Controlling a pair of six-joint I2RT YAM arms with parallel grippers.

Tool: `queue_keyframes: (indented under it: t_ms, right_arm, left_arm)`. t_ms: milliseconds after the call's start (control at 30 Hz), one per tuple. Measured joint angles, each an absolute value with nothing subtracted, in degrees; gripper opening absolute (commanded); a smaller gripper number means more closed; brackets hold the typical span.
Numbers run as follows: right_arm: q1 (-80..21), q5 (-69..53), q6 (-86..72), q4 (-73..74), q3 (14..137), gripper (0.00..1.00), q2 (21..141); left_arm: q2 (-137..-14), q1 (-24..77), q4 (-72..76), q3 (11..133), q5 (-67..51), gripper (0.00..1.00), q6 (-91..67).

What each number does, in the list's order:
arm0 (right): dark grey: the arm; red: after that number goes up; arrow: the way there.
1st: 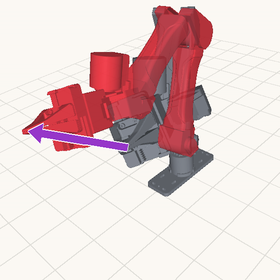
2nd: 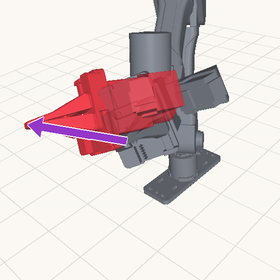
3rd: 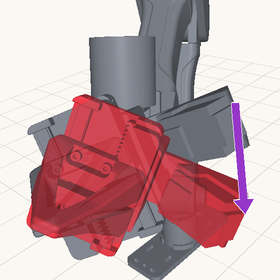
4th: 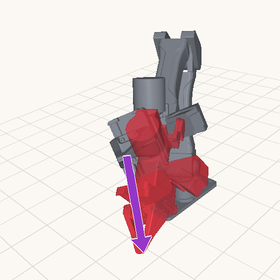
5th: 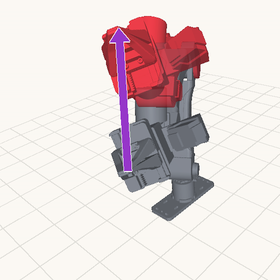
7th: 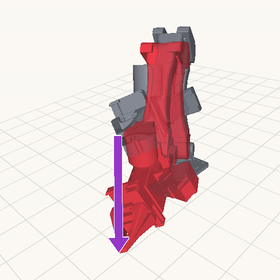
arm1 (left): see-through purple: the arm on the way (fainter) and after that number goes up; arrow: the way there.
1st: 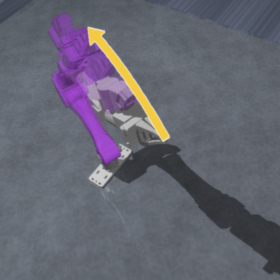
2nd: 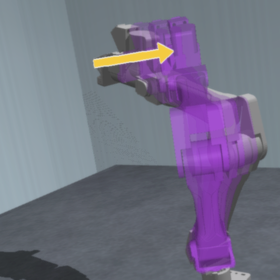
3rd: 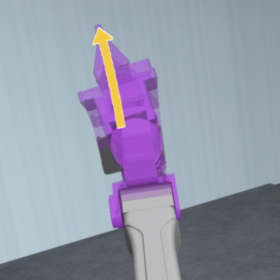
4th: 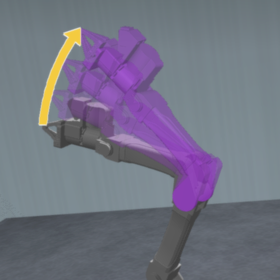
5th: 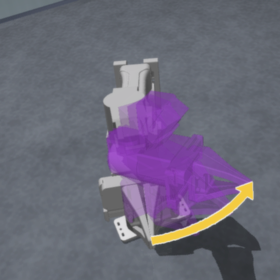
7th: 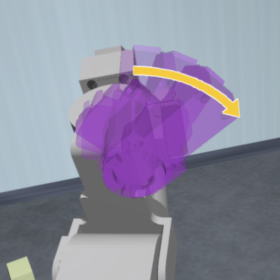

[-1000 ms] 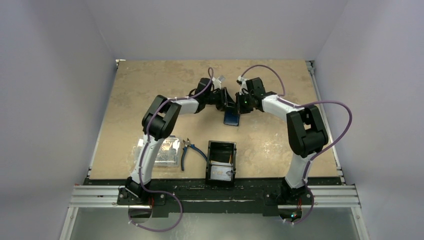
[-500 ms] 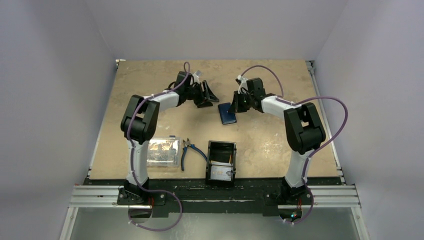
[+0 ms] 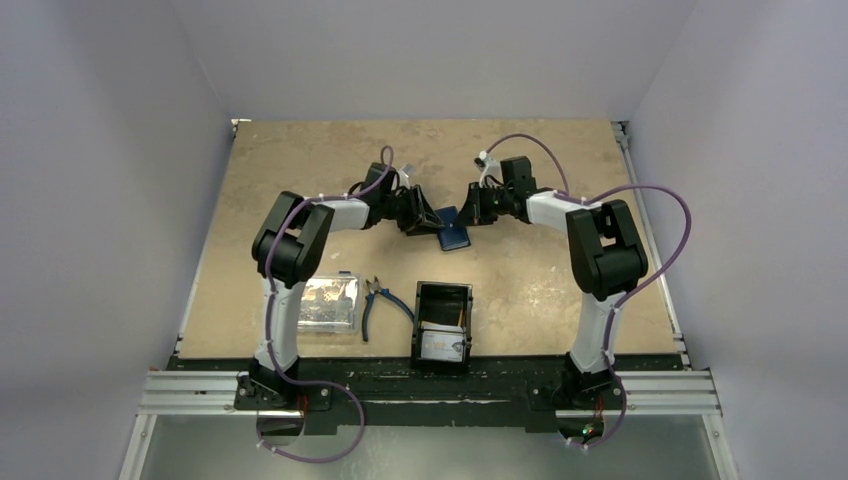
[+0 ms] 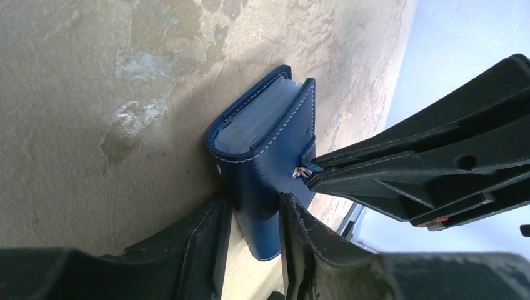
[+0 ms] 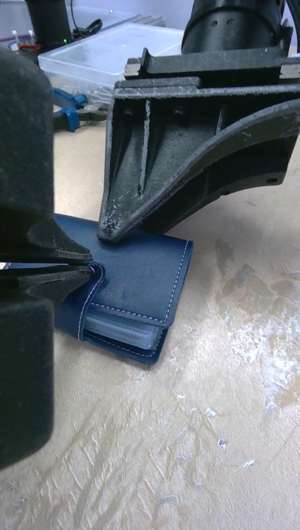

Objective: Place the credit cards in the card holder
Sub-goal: Close the card holder at the center of the board.

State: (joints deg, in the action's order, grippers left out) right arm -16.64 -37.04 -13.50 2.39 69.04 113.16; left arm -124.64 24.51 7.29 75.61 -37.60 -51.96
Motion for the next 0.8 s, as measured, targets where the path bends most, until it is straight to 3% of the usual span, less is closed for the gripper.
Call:
queue_keyframes:
  t_ms: [233, 400, 567, 800]
  right_arm:
    - [-15.9, -38.8, -14.0, 2.0, 68.9, 0.14, 113.5]
    - [-15.7, -39.8, -14.4, 0.9, 68.2, 0.11, 113.5]
    - [-15.6, -40.1, -14.4, 0.3, 68.0, 0.02, 113.5]
    - [-15.6, -38.9, -13.0, 2.0, 68.7, 0.00, 113.5]
  left_arm:
    - [-124.8, 24.5, 7.3, 75.6, -36.9, 0.24, -52.9]
    - [-124.8, 24.5, 7.3, 75.6, -36.9, 0.09, -53.0]
    - [-124.8, 24.6, 7.4, 75.6, -36.9, 0.05, -53.1]
    - [-124.9, 24.6, 7.9, 75.6, -36.9, 0.00, -55.0]
